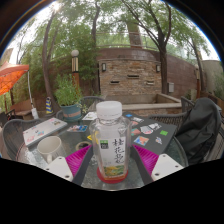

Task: Pour water

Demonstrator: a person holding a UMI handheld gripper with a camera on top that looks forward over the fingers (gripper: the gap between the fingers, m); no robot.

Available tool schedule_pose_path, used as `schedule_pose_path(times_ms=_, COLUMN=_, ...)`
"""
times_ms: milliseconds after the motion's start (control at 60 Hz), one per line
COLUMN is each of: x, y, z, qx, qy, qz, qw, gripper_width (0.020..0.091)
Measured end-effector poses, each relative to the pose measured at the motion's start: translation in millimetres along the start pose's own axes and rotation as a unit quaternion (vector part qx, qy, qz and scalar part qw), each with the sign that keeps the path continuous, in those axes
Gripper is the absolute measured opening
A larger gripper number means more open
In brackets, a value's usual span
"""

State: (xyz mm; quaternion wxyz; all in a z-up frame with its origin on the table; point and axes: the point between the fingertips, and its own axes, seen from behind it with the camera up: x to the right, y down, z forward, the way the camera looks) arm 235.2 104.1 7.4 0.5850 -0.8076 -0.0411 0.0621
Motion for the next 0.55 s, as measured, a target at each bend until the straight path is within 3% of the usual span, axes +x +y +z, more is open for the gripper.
schedule_pose_path(times_ms=333, x=-26.4, y=-48.7, z=-152.9, qx=-0.077, qy=0.101, qz=0.031, qw=0.991, gripper_width=0.0840)
schedule_pose_path(times_ms=550, x=-113.0, y=-93.2, z=-276.5, qx=-0.089, qy=0.128, qz=0.070, qw=0.985, gripper_width=0.0839)
